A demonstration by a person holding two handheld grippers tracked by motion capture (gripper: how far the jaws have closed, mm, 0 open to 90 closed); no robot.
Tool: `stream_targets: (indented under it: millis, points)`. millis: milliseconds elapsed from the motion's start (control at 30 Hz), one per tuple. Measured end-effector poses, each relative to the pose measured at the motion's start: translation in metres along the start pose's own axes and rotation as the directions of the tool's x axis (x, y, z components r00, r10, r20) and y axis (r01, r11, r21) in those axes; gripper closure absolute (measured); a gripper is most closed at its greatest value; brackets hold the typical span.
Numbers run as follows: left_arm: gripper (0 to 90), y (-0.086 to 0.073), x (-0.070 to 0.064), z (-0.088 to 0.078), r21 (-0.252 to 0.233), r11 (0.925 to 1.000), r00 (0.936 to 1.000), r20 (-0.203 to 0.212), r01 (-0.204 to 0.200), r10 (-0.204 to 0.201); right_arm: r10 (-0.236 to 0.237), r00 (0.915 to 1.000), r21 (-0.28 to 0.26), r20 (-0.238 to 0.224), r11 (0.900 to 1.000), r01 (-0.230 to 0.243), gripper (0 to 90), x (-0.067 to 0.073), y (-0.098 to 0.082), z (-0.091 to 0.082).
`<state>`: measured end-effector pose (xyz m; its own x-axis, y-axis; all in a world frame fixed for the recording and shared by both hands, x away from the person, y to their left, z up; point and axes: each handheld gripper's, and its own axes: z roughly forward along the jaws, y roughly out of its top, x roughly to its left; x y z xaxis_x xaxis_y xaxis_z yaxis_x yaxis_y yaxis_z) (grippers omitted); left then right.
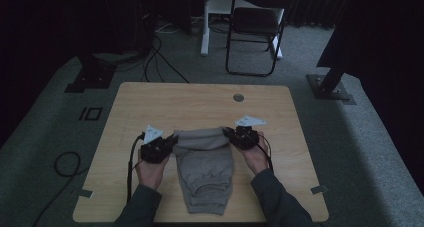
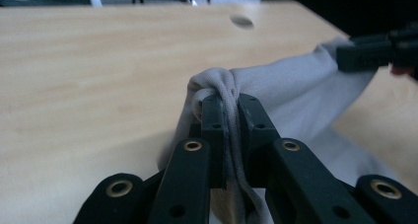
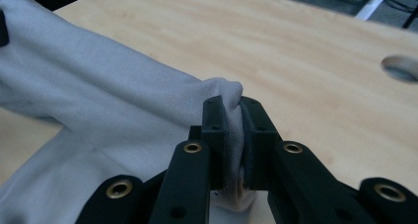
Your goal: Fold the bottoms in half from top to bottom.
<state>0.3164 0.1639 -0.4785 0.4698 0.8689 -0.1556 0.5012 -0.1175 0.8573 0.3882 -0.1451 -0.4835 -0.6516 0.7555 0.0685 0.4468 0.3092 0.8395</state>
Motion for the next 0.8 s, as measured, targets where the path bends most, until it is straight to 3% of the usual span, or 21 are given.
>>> stream_targets:
  millis: [133, 167, 367, 533, 667, 800]
  points:
    - [83.6, -0.018, -0.008, -0.005, 0.031, 0.9995, 0.9999, 0.013, 0.002, -0.002, -0.004, 0.9996, 0.026, -0.026, 1.0, 0.004, 82.7, 0.01, -0.021, -0.01]
    - [83.6, -0.03, -0.012, -0.003, 0.07, 0.9973, 0.9997, 0.009, -0.021, 0.021, -0.009, 0.9995, 0.048, -0.029, 0.999, 0.01, 82.7, 0.015, -0.034, -0.013]
    - [83.6, -0.051, -0.014, 0.008, 0.129, 0.9916, 0.9999, 0.015, 0.003, -0.005, -0.012, 0.9993, 0.121, -0.035, 0.993, 0.017, 82.4, 0.022, -0.06, -0.011]
    - [83.5, -0.061, -0.015, 0.018, 0.185, 0.9828, 1.0, 0.009, 0.0, -0.002, -0.015, 0.9995, 0.17, -0.028, 0.985, 0.02, 82.3, 0.024, -0.069, -0.004]
    - [83.4, -0.064, -0.014, 0.023, 0.195, 0.9807, 0.9999, 0.003, 0.009, -0.01, -0.016, 0.9995, 0.182, -0.026, 0.983, 0.02, 82.2, 0.024, -0.072, 0.0]
    - [83.5, -0.062, -0.012, 0.031, 0.215, 0.9766, 0.9996, -0.025, -0.01, 0.016, -0.014, 0.9995, 0.19, -0.029, 0.982, 0.019, 82.0, 0.02, -0.067, 0.009]
